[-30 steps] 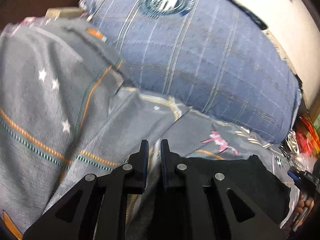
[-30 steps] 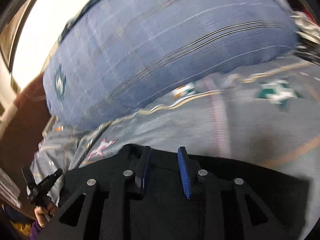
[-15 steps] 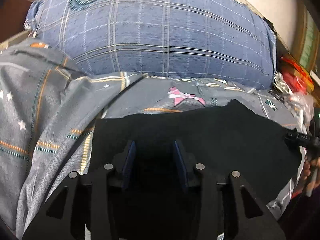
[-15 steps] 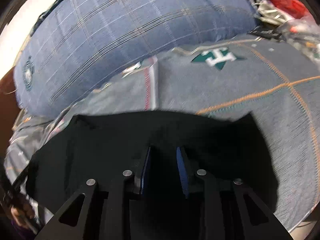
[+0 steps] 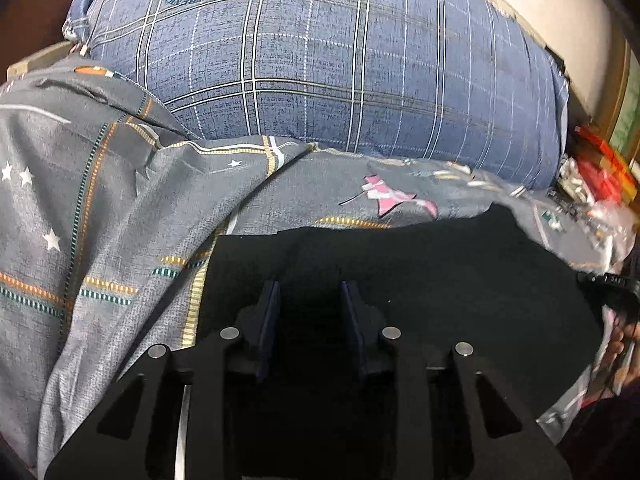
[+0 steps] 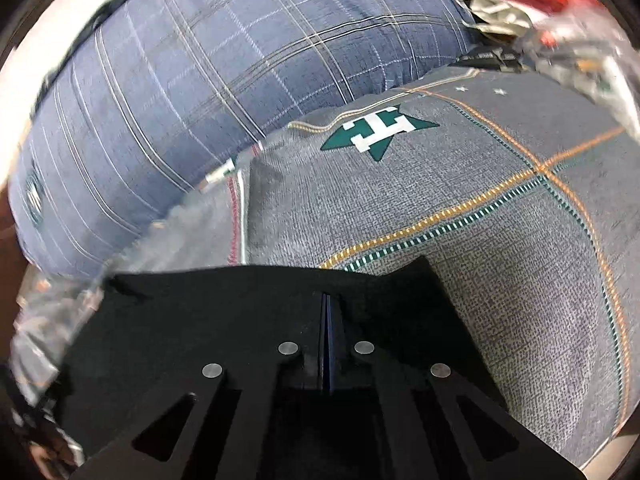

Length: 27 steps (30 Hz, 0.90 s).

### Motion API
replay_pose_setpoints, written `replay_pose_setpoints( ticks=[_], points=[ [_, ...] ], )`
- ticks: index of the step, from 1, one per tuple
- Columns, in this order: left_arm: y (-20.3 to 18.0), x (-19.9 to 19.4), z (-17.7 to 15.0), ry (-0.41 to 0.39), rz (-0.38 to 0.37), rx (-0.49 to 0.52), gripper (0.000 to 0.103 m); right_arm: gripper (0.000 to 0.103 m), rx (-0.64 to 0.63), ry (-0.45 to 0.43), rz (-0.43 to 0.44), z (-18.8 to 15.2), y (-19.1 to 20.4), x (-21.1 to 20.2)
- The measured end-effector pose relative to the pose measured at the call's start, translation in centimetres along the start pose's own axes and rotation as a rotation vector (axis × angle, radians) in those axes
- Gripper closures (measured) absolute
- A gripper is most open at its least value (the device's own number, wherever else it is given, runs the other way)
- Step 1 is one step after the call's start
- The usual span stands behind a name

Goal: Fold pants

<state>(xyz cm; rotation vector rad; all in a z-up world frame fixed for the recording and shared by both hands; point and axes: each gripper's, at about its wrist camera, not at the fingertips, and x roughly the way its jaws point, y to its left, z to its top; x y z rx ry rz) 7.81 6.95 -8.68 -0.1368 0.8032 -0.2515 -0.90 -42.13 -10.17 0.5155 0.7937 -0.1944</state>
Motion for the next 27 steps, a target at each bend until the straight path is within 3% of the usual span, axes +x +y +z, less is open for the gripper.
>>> replay_pose_setpoints(
  ticks=[3, 5, 6, 9, 16, 21, 24, 27],
  points=[
    [-0.1, -1.0, 0.1, -0.038, -0.051, -0.02, 0.069, 0.097, 0.119, -0.078, 0.078, 0.2, -2.3, -2.6],
    [-0.4, -1.7, 0.2, -0.07, -0.082, -0.015, 0.062, 0.074, 0.181, -0.151, 0.093, 0.0, -3.9, -4.9],
    [-0.8, -2.2, 0.2, -0.088, -0.102, -0.009, 0.057, 0.067, 0.207, -0.177, 0.101, -0.2, -4.6, -5.8],
    [-1.9, -3.3, 0.2, -0.134, -0.152, 0.035, 0.05, 0.065, 0.301, -0.236, 0.171, -1.6, -7.1, -8.4],
    [-5.2, -4.0, -0.9, -0.106, -0.242, 0.174, 0.044, 0.064, 0.377, -0.108, 0.226, -3.6, -8.6, -8.1],
    [-7.9, -3.9, -2.4, -0.071, -0.252, 0.278, 0.04, 0.064, 0.328, -0.123, 0.311, -3.9, -6.4, -8.0],
    [-8.7, -3.0, -3.1, -0.023, -0.229, 0.31, 0.04, 0.064, 0.287, -0.064, 0.259, -4.2, -4.9, -6.7],
    [-9.0, -1.5, -3.6, 0.042, -0.152, 0.339, 0.035, 0.065, 0.25, -0.006, 0.157, -4.5, -3.9, -5.3]
  ],
)
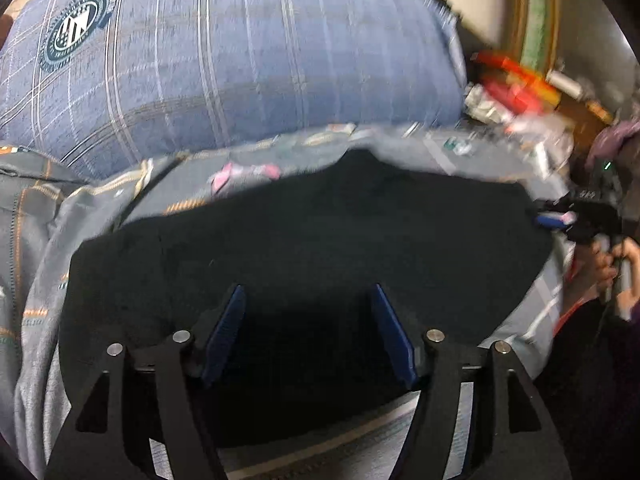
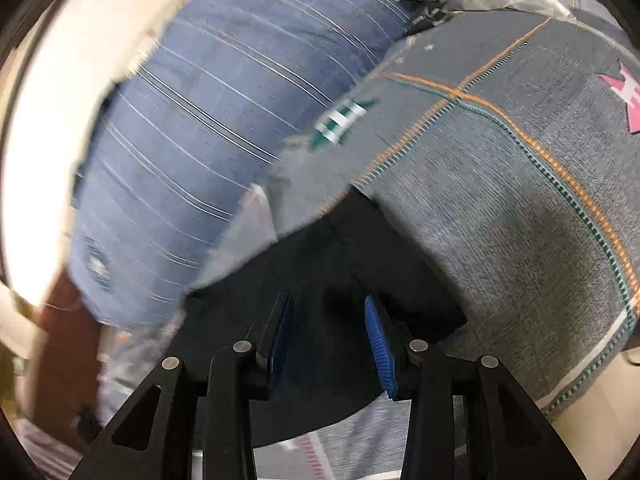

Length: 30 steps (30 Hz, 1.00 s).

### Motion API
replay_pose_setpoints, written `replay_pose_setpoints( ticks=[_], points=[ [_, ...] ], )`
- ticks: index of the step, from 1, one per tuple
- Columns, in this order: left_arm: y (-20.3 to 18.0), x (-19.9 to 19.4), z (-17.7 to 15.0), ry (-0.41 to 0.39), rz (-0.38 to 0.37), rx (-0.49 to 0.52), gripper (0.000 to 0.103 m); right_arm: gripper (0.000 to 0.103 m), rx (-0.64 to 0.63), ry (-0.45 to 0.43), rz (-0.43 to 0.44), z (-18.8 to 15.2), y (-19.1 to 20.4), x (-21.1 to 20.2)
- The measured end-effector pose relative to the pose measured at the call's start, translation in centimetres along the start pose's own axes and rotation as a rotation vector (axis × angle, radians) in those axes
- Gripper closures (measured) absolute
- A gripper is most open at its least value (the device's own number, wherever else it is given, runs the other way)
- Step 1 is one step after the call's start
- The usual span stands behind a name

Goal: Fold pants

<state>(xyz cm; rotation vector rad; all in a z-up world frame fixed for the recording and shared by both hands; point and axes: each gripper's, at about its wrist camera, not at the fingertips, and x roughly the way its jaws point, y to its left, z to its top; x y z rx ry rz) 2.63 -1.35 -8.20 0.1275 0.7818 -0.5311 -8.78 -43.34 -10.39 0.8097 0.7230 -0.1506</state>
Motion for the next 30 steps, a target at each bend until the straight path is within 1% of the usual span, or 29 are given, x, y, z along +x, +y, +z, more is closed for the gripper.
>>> replay_pose_setpoints(
  ticks=[1, 2, 3, 4, 5, 8, 9, 10, 11, 12, 14, 16, 17, 18, 21, 22, 23, 25, 27, 30],
  points=[
    [0.0, 0.6, -0.2, 0.031, 0.021, 0.007, 0.031, 0.065, -0.02, 0.008, -0.051, -0.1, 0.2, 0.5],
    [0.2, 1.3, -0.3, 0.063, 0.04, 0.01, 0.03, 0.065, -0.038, 0.012, -0.073, -0.2, 0.2, 0.8],
    [0.1, 1.6, -0.5, 0.069, 0.041, 0.012, 0.028, 0.065, -0.052, 0.007, -0.086, -0.2, 0.4, 0.9],
    [0.1, 1.6, -0.5, 0.058, 0.041, 0.017, 0.025, 0.065, -0.058, 0.002, -0.094, -0.2, 0.6, 0.9],
    [-0.1, 1.6, -0.5, 0.058, 0.043, 0.026, 0.023, 0.065, -0.059, 0.001, -0.095, -0.2, 0.4, 0.8],
    [-0.6, 1.5, -0.8, 0.054, 0.064, 0.053, 0.022, 0.065, -0.025, -0.019, -0.074, -0.2, -0.1, 0.2],
    [-0.5, 1.4, -0.8, 0.054, 0.059, 0.044, 0.022, 0.065, -0.026, -0.034, -0.079, -0.1, -0.1, -0.2],
    [-0.3, 1.3, -0.9, 0.051, 0.054, 0.033, 0.022, 0.065, -0.04, -0.065, -0.104, -0.2, 0.1, -0.8],
    [-0.1, 1.2, -0.9, 0.046, 0.052, 0.021, 0.022, 0.062, -0.057, -0.091, -0.128, -0.2, 0.4, -1.3],
    [-0.1, 1.0, -1.0, 0.038, 0.059, 0.01, 0.022, 0.062, -0.065, -0.115, -0.132, -0.4, 0.7, -1.8],
    [-0.4, 0.6, -1.0, 0.017, 0.065, -0.004, 0.022, 0.062, -0.068, -0.184, -0.112, -1.3, 1.4, -3.4],
    [-0.7, 0.1, -1.3, -0.008, 0.064, -0.023, 0.022, 0.054, -0.066, -0.22, -0.097, -2.7, 1.8, -4.3],
    [-0.9, -0.1, -1.4, -0.019, 0.063, -0.033, 0.022, 0.053, -0.059, -0.216, -0.086, -3.1, 1.8, -4.3],
    [-1.3, -0.5, -1.6, -0.034, 0.059, -0.041, 0.022, 0.053, -0.039, -0.202, -0.062, -3.9, 1.6, -4.3],
    [-2.6, -1.6, -2.0, -0.071, 0.047, -0.062, 0.022, 0.053, 0.018, -0.182, -0.029, -5.1, 0.8, -4.2],
    [-3.0, -2.0, -2.1, -0.082, 0.033, -0.072, 0.022, 0.053, 0.049, -0.185, -0.015, -5.6, 0.2, -4.4],
    [-3.7, -2.5, -2.0, -0.092, 0.003, -0.085, 0.022, 0.053, 0.075, -0.189, -0.006, -6.0, -0.4, -4.4],
    [-4.6, -2.7, -1.4, -0.095, -0.04, -0.095, 0.022, 0.053, 0.119, -0.194, -0.001, -6.3, -1.4, -4.6],
    [-6.4, -2.6, 0.0, -0.086, -0.076, -0.065, 0.022, 0.053, 0.148, -0.196, 0.006, -6.0, -1.9, -4.3],
    [-9.2, -2.5, 2.9, -0.1, -0.094, 0.009, 0.022, 0.052, 0.155, -0.192, -0.01, -5.8, -1.9, -3.5]
  ],
)
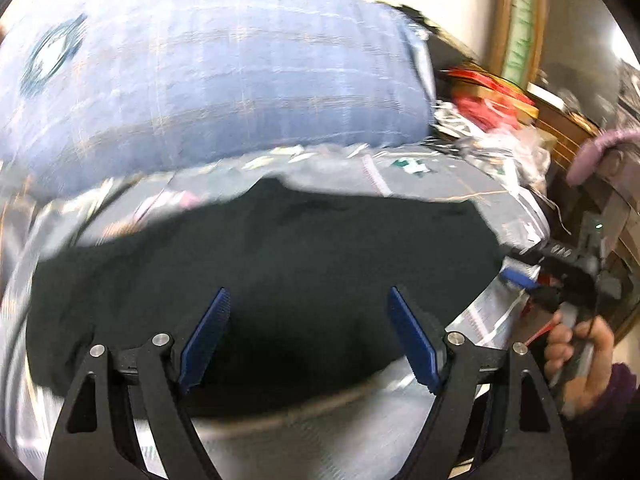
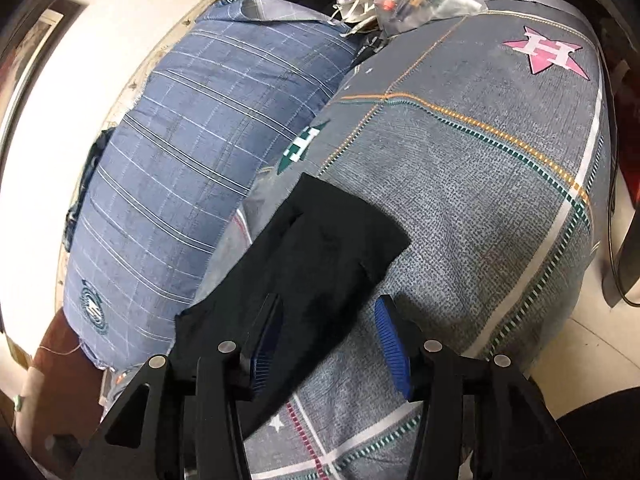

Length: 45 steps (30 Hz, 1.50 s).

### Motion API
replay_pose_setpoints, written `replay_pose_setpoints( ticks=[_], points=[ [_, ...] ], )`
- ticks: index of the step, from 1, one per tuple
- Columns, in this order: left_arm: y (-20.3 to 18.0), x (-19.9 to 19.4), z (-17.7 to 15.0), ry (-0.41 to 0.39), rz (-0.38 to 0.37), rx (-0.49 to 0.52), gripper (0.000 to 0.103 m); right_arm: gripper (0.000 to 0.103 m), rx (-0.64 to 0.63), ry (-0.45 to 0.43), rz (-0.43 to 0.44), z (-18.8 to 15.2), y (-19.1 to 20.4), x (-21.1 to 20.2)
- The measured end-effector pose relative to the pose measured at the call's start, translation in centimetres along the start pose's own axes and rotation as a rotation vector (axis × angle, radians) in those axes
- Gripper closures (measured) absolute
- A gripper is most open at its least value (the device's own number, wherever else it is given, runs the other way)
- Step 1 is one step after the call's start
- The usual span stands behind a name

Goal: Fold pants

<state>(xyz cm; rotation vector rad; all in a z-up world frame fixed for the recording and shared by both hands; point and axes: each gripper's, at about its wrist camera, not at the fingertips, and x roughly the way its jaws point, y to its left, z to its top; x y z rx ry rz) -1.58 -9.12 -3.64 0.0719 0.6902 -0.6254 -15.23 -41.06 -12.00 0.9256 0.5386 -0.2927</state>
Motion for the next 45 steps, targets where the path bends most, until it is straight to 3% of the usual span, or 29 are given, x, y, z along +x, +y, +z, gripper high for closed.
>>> replay_pose_setpoints(
  ticks=[5, 12, 19, 21, 23, 28, 32, 36, 40, 45],
  points=[
    [-4.4, 2.2, 4.4, 0.021, -0.039, 0.136, 0.022, 0.052, 0.059, -0.003, -0.026, 0.7, -1.0, 1.4],
    [-9.5, 6.8, 7.7, 0.139, -0.08, 0.347, 0.022, 0.051, 0.097, -0.038, 0.006, 2.5, -1.5, 2.4],
    [-11.7, 11.4, 10.6, 0.265, -0.183, 0.338, 0.022, 0.052, 0.102, -0.037, 0.026, 3.7, -0.8, 3.9],
    [-12.6, 13.0, 11.2, 0.301, -0.207, 0.345, 0.022, 0.055, 0.061, -0.029, 0.012, 3.7, -0.3, 4.3],
    [-13.6, 14.5, 11.5, 0.339, -0.239, 0.366, 0.022, 0.076, 0.053, -0.008, 0.018, 3.6, -0.4, 4.5],
    [-16.8, 17.8, 11.9, 0.426, -0.298, 0.439, 0.022, 0.084, 0.099, 0.043, 0.081, 4.0, -1.6, 4.8],
    [-18.3, 19.9, 12.6, 0.477, -0.323, 0.414, 0.022, 0.087, 0.115, 0.051, 0.113, 3.9, -1.7, 4.6],
    [-18.1, 20.2, 13.8, 0.476, -0.332, 0.357, 0.022, 0.087, 0.027, 0.008, 0.134, 3.8, 0.2, 3.5],
    [-16.7, 19.0, 15.1, 0.46, -0.357, 0.271, 0.022, 0.087, -0.154, -0.063, 0.112, 3.2, 3.2, 2.1],
    [-14.4, 16.5, 16.2, 0.429, -0.36, 0.207, 0.022, 0.088, -0.374, -0.091, 0.097, 1.0, 7.4, 1.6]
  ],
)
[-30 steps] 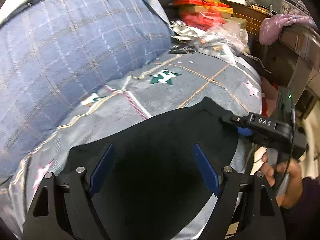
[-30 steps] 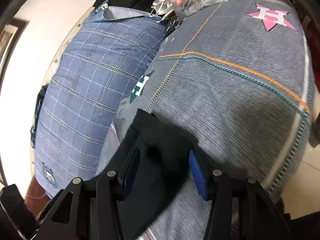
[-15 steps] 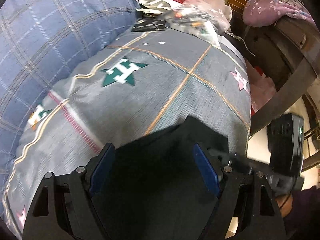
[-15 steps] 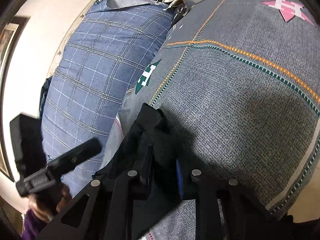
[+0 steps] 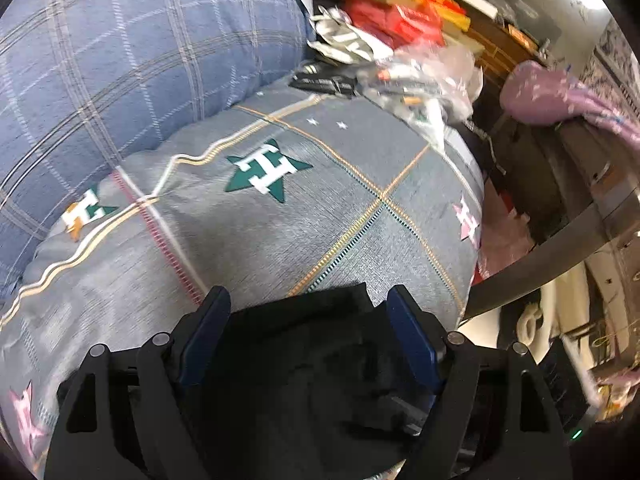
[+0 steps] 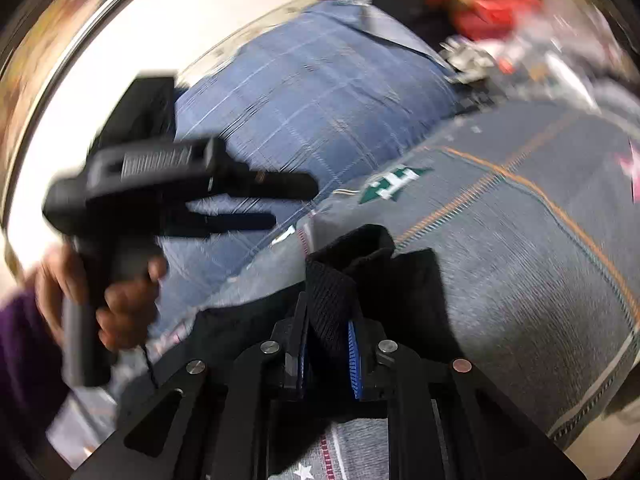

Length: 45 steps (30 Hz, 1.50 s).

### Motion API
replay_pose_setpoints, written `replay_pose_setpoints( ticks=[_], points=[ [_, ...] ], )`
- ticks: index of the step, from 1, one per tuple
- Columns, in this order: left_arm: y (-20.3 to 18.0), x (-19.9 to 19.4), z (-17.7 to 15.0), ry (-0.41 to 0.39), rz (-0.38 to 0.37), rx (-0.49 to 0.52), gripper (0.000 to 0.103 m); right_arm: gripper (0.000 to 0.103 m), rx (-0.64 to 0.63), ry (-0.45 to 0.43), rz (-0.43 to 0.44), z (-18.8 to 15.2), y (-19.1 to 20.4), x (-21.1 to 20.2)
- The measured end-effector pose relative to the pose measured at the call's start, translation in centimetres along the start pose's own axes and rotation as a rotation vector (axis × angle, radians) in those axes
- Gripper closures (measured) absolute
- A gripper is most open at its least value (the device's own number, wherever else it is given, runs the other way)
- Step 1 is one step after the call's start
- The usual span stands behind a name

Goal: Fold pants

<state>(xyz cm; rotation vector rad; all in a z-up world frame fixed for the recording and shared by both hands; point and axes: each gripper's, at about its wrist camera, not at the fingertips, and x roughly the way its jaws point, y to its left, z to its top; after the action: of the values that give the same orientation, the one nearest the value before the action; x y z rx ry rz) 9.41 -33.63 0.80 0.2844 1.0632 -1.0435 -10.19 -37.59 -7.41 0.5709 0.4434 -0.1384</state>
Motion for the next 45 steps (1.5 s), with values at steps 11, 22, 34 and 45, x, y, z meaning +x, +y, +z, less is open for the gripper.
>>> replay_pose_setpoints(
  ticks=[11, 22, 34, 45],
  points=[
    [1.0, 0.1, -2.7, 0.027, 0.048, -0.056, 0.022, 0.051, 0.264, 0.084, -0.079, -1.0, -5.4, 1.1],
    [0.5, 2.9, -2.3, 0.077, 0.052, -0.043, 0.022, 0.034, 0.343, 0.117, -0.007, -1.3, -7.0, 1.6],
    [-1.5, 3.1, -0.3, 0.11, 0.065, 0.024, 0.022, 0.086, 0.276, 0.105, 0.115, -0.1, -5.0, 2.4],
    [-4.1, 2.3, 0.0, 0.134, 0.042, 0.052, 0.022, 0.087, 0.119, 0.043, 0.121, 0.4, -1.8, 0.9]
  ],
)
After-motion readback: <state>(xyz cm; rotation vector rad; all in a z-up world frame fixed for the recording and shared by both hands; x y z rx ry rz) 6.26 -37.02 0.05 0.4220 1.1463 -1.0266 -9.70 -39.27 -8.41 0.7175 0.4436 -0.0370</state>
